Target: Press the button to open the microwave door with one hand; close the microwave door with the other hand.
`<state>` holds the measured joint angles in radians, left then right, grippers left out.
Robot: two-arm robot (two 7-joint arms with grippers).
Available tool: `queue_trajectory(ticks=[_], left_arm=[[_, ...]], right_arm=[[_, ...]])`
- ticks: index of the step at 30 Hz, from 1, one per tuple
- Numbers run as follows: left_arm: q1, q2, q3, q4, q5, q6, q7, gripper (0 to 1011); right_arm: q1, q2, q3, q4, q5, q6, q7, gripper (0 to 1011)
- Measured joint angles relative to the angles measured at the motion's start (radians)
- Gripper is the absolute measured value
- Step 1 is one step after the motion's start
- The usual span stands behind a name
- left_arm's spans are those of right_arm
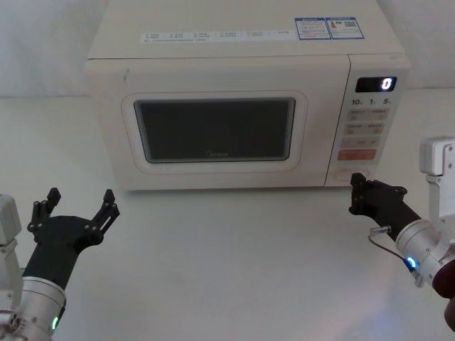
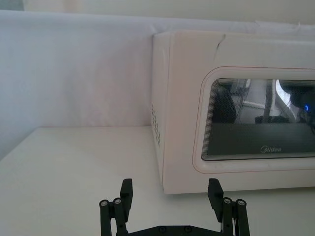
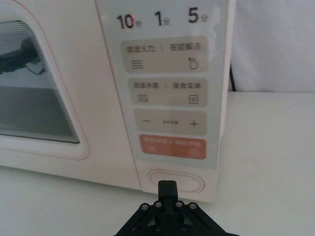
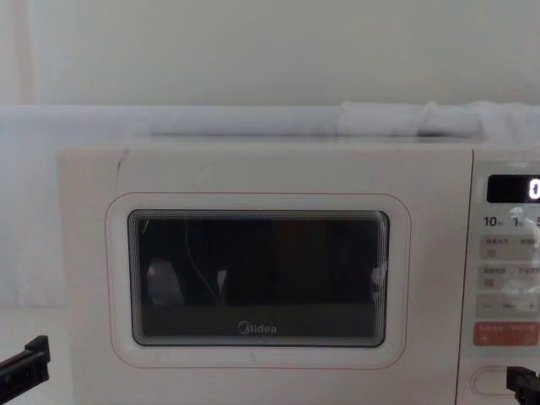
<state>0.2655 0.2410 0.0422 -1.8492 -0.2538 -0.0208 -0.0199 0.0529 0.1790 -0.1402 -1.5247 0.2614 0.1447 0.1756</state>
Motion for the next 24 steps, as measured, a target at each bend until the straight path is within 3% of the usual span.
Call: queue_trajectory(ticks=[24], left_arm=[[0.0, 0.0, 0.0, 0.0, 0.0, 0.0, 0.0, 1001]], right_arm=[[0.038, -0.007, -0.002, 0.065, 0.001, -0.032, -0.008, 0]])
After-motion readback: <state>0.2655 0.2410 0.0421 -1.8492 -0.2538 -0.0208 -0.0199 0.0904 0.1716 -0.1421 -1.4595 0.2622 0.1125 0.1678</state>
